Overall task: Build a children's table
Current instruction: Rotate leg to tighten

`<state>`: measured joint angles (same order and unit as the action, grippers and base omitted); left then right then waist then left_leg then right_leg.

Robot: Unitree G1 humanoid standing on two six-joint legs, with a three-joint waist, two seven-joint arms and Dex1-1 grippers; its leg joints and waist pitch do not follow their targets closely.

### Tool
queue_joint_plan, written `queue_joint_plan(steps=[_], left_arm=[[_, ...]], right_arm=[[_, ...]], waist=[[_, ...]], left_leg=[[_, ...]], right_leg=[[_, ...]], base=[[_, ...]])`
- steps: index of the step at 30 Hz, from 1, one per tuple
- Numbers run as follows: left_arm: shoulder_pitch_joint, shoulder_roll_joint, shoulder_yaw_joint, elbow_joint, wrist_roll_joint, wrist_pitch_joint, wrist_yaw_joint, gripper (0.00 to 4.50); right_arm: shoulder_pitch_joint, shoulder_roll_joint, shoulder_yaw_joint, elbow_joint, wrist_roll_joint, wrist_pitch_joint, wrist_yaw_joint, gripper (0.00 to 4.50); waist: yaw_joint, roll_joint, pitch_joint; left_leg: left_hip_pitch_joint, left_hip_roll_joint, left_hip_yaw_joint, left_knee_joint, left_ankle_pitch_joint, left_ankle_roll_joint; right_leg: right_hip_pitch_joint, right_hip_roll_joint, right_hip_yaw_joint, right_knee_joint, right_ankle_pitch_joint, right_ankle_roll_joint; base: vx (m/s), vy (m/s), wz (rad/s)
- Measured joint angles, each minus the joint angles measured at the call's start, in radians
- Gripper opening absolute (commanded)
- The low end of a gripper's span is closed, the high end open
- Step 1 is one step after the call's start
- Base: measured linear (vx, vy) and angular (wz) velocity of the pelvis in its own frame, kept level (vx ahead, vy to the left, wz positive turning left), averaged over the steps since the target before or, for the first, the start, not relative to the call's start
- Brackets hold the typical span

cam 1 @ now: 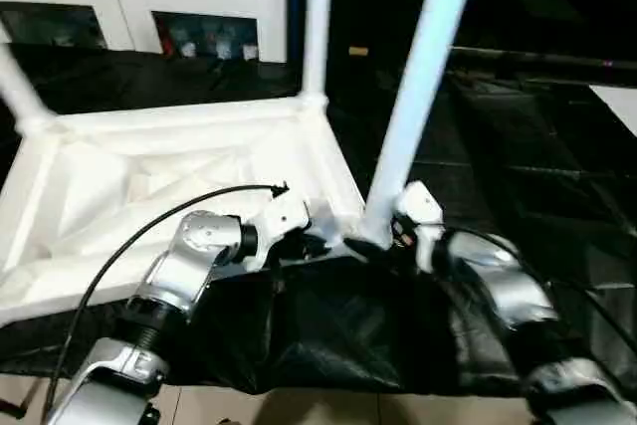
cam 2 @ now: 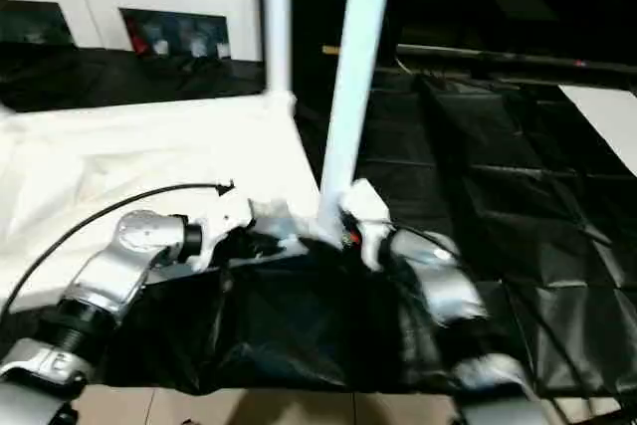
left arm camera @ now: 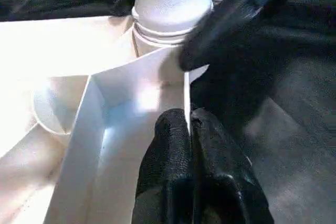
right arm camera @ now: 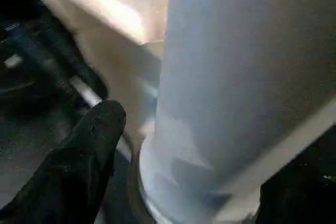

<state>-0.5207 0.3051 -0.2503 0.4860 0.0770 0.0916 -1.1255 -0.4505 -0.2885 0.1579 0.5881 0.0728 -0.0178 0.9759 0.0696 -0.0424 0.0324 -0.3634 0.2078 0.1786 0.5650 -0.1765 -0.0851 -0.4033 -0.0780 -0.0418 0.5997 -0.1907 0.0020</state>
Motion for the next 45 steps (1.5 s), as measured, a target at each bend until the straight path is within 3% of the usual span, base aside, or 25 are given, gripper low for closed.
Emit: queue_joint_plan(steps=[6, 14, 22, 25, 28, 33, 41, 42, 45], left_arm=[[0.0, 0.027, -0.009, 0.011, -0.019, -0.032, -0.096, 0.0], [0.0, 0.041, -0.013, 0.012, -0.033, -0.035, -0.143, 0.0], [0.002, 0.05, -0.018, 0.011, -0.039, -0.035, -0.164, 0.0], [0.009, 0.047, -0.009, 0.012, -0.031, -0.032, -0.118, 0.0], [0.01, 0.021, 0.007, 0.013, -0.001, -0.022, -0.023, 0.0], [0.004, -0.059, 0.026, 0.01, 0.053, 0.053, 0.164, 0.0], [-0.003, -0.141, 0.033, 0.011, 0.105, 0.11, 0.332, 0.0], [-0.003, -0.144, 0.033, 0.011, 0.108, 0.11, 0.336, 0.0], [-0.004, -0.152, 0.033, 0.009, 0.115, 0.11, 0.341, 0.0]], right_arm=[[0.028, -0.054, 0.028, -0.062, 0.016, 0.028, 0.135, 3.36], [0.041, -0.067, 0.036, -0.087, 0.022, 0.033, 0.17, 2.78], [0.06, -0.066, 0.036, -0.113, 0.023, 0.045, 0.183, 2.68], [0.058, -0.021, 0.016, -0.079, 0.012, 0.031, 0.099, 2.67], [0.038, 0.052, -0.026, -0.025, 0.007, 0.039, -0.061, 2.67], [-0.026, 0.165, -0.081, 0.069, -0.023, 0.066, -0.348, 2.67], [-0.116, 0.24, -0.114, 0.184, -0.046, 0.07, -0.577, 2.67], [-0.121, 0.24, -0.116, 0.192, -0.046, 0.068, -0.578, 3.22], [-0.13, 0.248, -0.13, 0.206, -0.044, 0.067, -0.576, 3.36]], waist=[[0.008, -0.001, 0.0], [0.015, -0.001, 0.0], [0.018, -0.002, 0.0], [0.012, -0.004, 0.0], [-0.012, -0.008, 0.001], [-0.036, -0.008, 0.0], [-0.036, -0.005, -0.003], [-0.036, -0.004, -0.004], [-0.035, -0.005, -0.004]], left_leg=[[0.0, 0.0, 0.0, 0.0, 0.0, 0.0], [0.0, 0.001, 0.0, 0.0, 0.0, 0.0], [0.001, 0.001, 0.0, 0.002, 0.0, 0.0], [0.006, 0.001, 0.0, 0.001, 0.0, 0.0], [0.007, 0.0, -0.001, 0.001, 0.0, 0.0], [0.009, -0.001, 0.0, 0.001, 0.0, 0.0], [0.011, -0.001, -0.001, -0.001, 0.0, -0.001], [0.011, -0.001, 0.0, -0.001, 0.0, -0.001], [0.01, -0.001, 0.0, -0.001, 0.0, 0.0]], right_leg=[[0.0, 0.0, 0.0, 0.001, 0.0, 0.0], [0.0, 0.0, 0.0, 0.001, 0.0, 0.0], [0.001, 0.0, 0.0, 0.002, 0.0, 0.0], [0.004, 0.0, 0.0, 0.003, 0.0, 0.0], [0.003, 0.0, 0.001, 0.002, -0.001, 0.003], [0.004, 0.0, 0.003, 0.002, -0.001, 0.002], [0.004, 0.0, 0.002, 0.002, -0.001, 0.003], [0.004, 0.0, 0.003, 0.002, -0.001, 0.003], [0.004, 0.0, 0.003, 0.001, -0.001, 0.003]], base=[[0.0, 0.0, 0.0], [0.0, 0.0, 0.0], [0.0, 0.0, 0.0], [0.0, 0.0, 0.0], [0.0, 0.0, 0.0], [0.0, 0.0, 0.0], [0.0, 0.0, 0.0], [0.0, 0.0, 0.0], [0.0, 0.0, 0.0]])
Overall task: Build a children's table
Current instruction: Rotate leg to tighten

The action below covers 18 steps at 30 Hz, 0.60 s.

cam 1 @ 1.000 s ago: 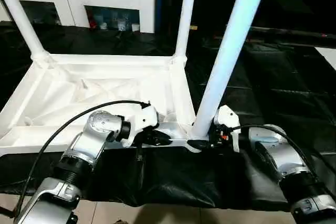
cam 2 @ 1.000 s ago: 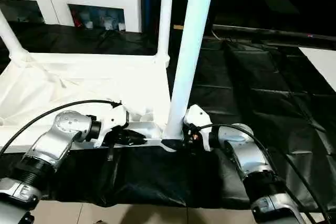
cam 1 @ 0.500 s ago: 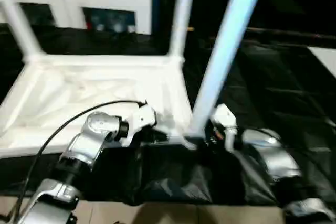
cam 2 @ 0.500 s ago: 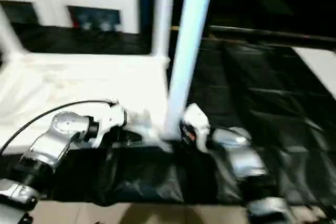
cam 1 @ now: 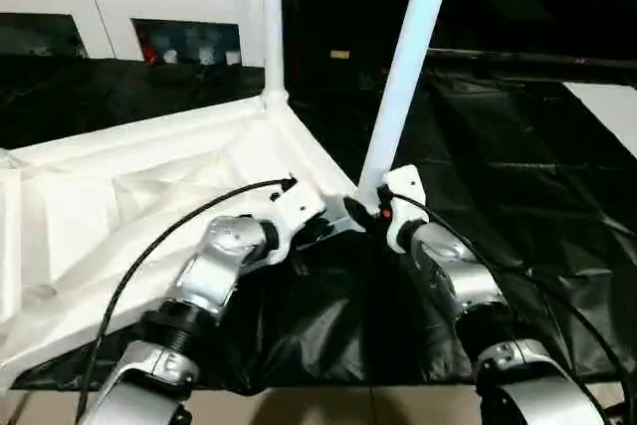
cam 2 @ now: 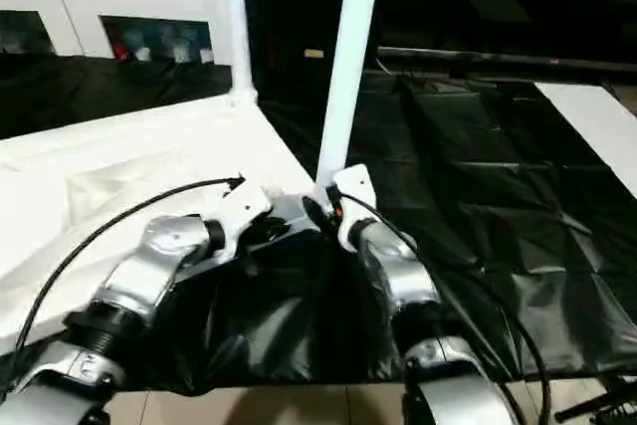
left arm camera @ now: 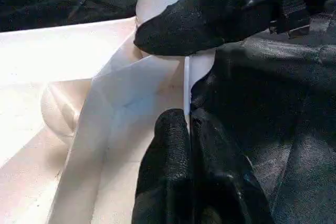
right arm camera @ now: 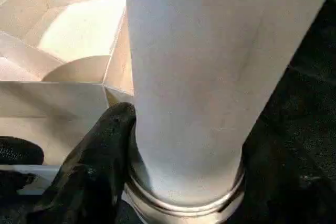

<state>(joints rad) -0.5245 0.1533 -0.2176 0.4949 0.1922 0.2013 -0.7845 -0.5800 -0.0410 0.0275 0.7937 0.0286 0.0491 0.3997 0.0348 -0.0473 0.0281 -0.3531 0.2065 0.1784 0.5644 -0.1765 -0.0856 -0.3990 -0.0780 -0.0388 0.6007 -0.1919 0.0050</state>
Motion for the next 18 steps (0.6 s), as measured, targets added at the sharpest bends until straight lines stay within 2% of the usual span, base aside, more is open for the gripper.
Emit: queue_joint_plan(steps=[3, 11, 18], left_arm=[[0.0, 0.0, -0.005, -0.006, 0.0, 0.0, -0.008, 0.0], [0.001, 0.038, -0.006, -0.02, -0.036, -0.022, -0.112, 0.0], [0.007, 0.109, -0.014, -0.018, -0.082, -0.071, -0.275, 0.0]], right_arm=[[-0.002, -0.002, 0.0, 0.003, -0.004, -0.01, 0.001, 3.8], [0.003, -0.071, 0.034, 0.003, -0.003, -0.071, 0.184, 3.84], [0.085, -0.177, 0.089, -0.114, 0.034, -0.085, 0.473, 3.84]], waist=[[0.002, 0.0, 0.0], [0.015, 0.003, 0.001], [0.031, 0.004, 0.003]], left_leg=[[-0.001, 0.0, 0.0, 0.0, 0.0, 0.0], [-0.006, 0.001, 0.0, -0.003, 0.0, 0.0], [-0.008, 0.001, 0.0, 0.0, 0.0, 0.0]], right_leg=[[0.0, 0.0, 0.0, 0.0, 0.001, -0.002], [-0.005, 0.001, -0.002, 0.0, 0.0, -0.002], [-0.005, 0.0, -0.002, 0.0, 0.0, -0.002]], base=[[0.0, 0.0, 0.0], [0.0, 0.0, 0.0], [0.0, 0.0, 0.0]])
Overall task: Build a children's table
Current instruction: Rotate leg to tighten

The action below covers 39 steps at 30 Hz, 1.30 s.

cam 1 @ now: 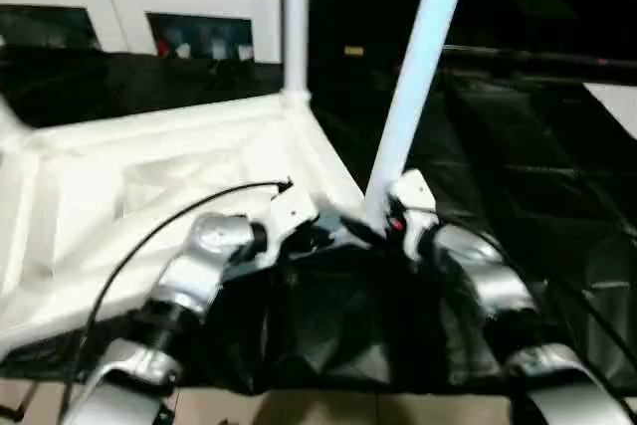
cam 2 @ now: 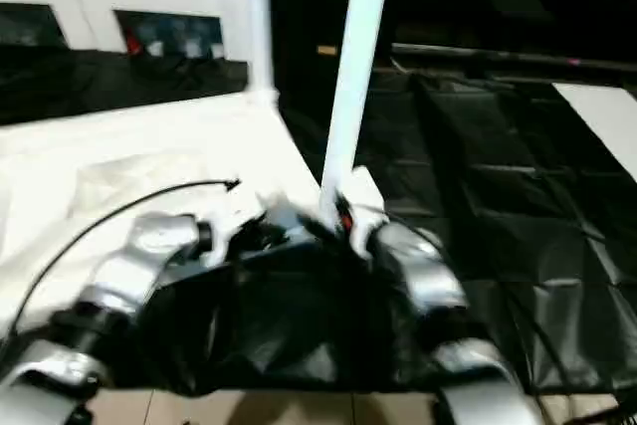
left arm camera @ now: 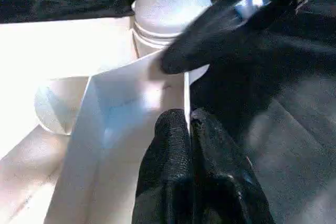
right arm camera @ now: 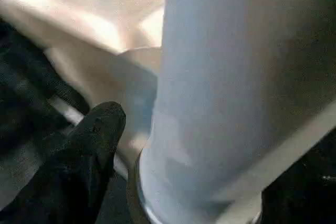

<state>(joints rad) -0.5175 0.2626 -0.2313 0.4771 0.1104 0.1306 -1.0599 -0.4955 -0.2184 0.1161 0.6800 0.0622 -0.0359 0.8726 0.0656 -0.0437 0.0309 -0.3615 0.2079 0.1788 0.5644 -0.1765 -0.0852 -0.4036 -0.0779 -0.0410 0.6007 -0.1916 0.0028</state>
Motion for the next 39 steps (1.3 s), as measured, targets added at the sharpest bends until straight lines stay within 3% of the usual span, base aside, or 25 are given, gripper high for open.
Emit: queue_joint_plan(steps=[8, 14, 24, 28, 32, 39], left_arm=[[0.002, 0.051, -0.014, 0.006, -0.043, -0.038, -0.159, 0.0], [-0.004, 0.062, -0.015, 0.026, -0.05, -0.063, -0.201, 0.0], [-0.004, 0.072, -0.018, 0.03, -0.057, -0.07, -0.219, 0.0], [0.003, 0.059, -0.013, 0.027, -0.036, -0.062, -0.143, 0.0], [0.011, -0.003, 0.002, -0.002, 0.008, 0.017, 0.021, 0.0], [0.011, -0.087, 0.017, -0.014, 0.064, 0.091, 0.212, 0.0]], right_arm=[[0.065, -0.11, 0.051, -0.118, 0.028, 0.002, 0.247, 3.34], [0.068, -0.121, 0.058, -0.128, 0.024, 0.002, 0.273, 2.78], [0.092, -0.12, 0.058, -0.168, 0.024, 0.025, 0.286, 2.64], [0.086, -0.071, 0.039, -0.139, 0.002, 0.027, 0.16, 2.64], [0.03, 0.014, -0.002, -0.052, -0.03, 0.06, -0.079, 2.63], [-0.05, 0.132, -0.053, 0.055, -0.059, 0.096, -0.381, 2.63]], waist=[[0.015, -0.001, 0.0], [0.02, -0.001, 0.0], [0.024, -0.001, 0.0], [0.016, -0.005, -0.001], [-0.015, -0.008, -0.001], [-0.034, -0.007, -0.001]], left_leg=[[-0.003, 0.001, 0.001, 0.001, 0.0, 0.0], [-0.002, 0.001, 0.001, 0.001, 0.0, 0.0], [-0.002, 0.001, 0.001, 0.002, 0.0, 0.0], [0.002, 0.001, 0.001, 0.002, 0.0, 0.0], [0.006, -0.001, 0.0, 0.002, 0.0, 0.0], [0.008, -0.001, -0.001, 0.001, 0.0, 0.0]], right_leg=[[0.0, 0.0, 0.0, 0.0, 0.0, 0.0], [0.0, 0.0, 0.0, 0.001, 0.0, 0.0], [0.0, 0.0, 0.0, 0.002, 0.0, 0.0], [0.003, 0.0, 0.001, 0.003, 0.001, -0.001], [0.005, 0.0, 0.002, 0.0, -0.001, 0.003], [0.005, 0.0, 0.002, 0.0, -0.001, 0.003]], base=[[0.0, 0.0, 0.0], [0.0, 0.0, 0.0], [0.0, 0.0, 0.0], [0.0, 0.0, 0.0], [0.0, 0.0, 0.0], [0.0, 0.0, 0.0]])
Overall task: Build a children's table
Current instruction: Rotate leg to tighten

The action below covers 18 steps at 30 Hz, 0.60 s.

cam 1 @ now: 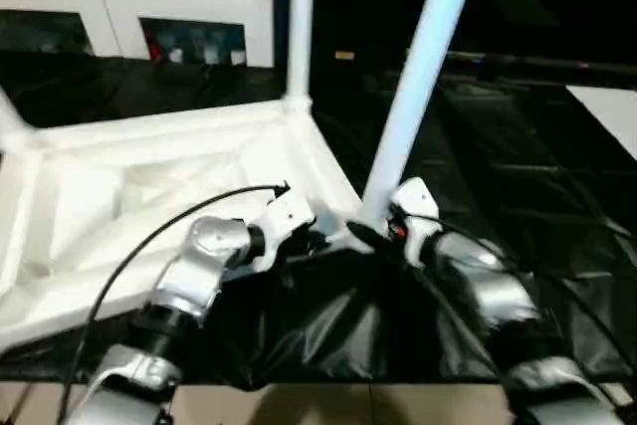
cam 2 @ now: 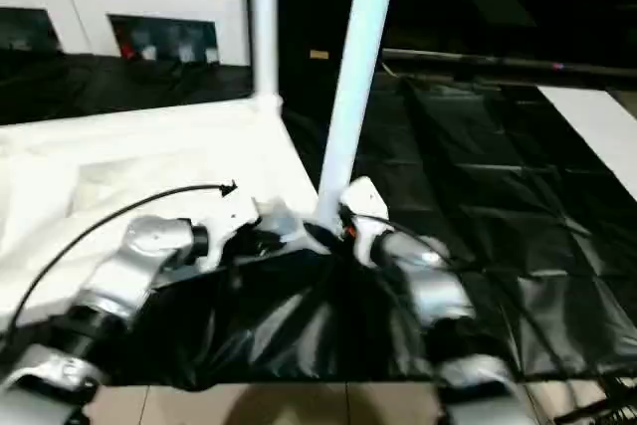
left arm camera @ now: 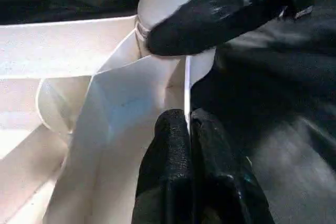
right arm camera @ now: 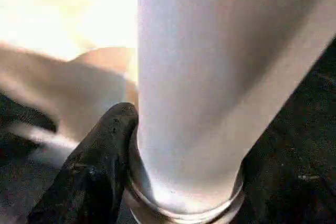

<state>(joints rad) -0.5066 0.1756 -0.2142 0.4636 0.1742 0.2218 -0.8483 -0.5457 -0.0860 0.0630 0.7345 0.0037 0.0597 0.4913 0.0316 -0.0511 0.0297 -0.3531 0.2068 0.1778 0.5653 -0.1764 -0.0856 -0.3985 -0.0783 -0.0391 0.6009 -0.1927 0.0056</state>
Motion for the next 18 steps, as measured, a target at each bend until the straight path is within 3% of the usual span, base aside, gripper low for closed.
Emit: queue_joint_plan(steps=[4, 5, 6, 13, 18], left_arm=[[-0.01, -0.024, 0.0, 0.01, 0.016, 0.012, 0.048, 0.0], [-0.013, -0.026, 0.0, 0.013, 0.017, 0.012, 0.053, 0.0], [-0.014, -0.027, 0.0, 0.013, 0.017, 0.012, 0.055, 0.0], [-0.014, -0.03, -0.002, 0.011, 0.017, 0.008, 0.04, 0.0], [-0.014, 0.007, -0.002, 0.01, -0.019, -0.013, -0.049, 0.0]], right_arm=[[-0.034, 0.035, -0.02, 0.055, -0.005, -0.015, -0.089, 2.63], [-0.04, 0.036, -0.022, 0.065, -0.004, -0.018, -0.093, 3.18], [-0.042, 0.036, -0.025, 0.066, 0.0, -0.019, -0.091, 3.31], [-0.042, 0.032, -0.023, 0.069, -0.02, -0.046, -0.072, 3.53], [-0.02, -0.034, 0.02, 0.054, -0.017, -0.118, 0.074, 3.53]], waist=[[0.001, 0.001, -0.001], [0.001, 0.001, -0.001], [0.001, 0.001, -0.001], [0.004, 0.003, 0.0], [0.011, 0.007, 0.0]], left_leg=[[0.001, 0.0, 0.0, -0.001, 0.0, 0.0], [0.0, 0.0, 0.0, -0.001, 0.0, 0.0], [0.0, 0.0, 0.0, -0.001, 0.0, 0.0], [-0.001, 0.0, 0.0, -0.002, 0.0, 0.0], [-0.002, 0.0, 0.0, -0.005, 0.0, 0.0]], right_leg=[[0.0, 0.0, 0.0, 0.0, 0.0, 0.0], [0.0, 0.0, 0.0, 0.0, 0.0, 0.0], [0.0, 0.0, 0.0, 0.0, 0.0, 0.0], [-0.001, 0.0, -0.001, 0.0, 0.0, 0.0], [-0.003, 0.0, -0.001, 0.0, 0.002, -0.003]], base=[[0.0, 0.0, 0.0], [0.0, 0.0, 0.0], [0.0, 0.0, 0.0], [0.0, 0.0, 0.0], [0.0, 0.0, 0.0]])
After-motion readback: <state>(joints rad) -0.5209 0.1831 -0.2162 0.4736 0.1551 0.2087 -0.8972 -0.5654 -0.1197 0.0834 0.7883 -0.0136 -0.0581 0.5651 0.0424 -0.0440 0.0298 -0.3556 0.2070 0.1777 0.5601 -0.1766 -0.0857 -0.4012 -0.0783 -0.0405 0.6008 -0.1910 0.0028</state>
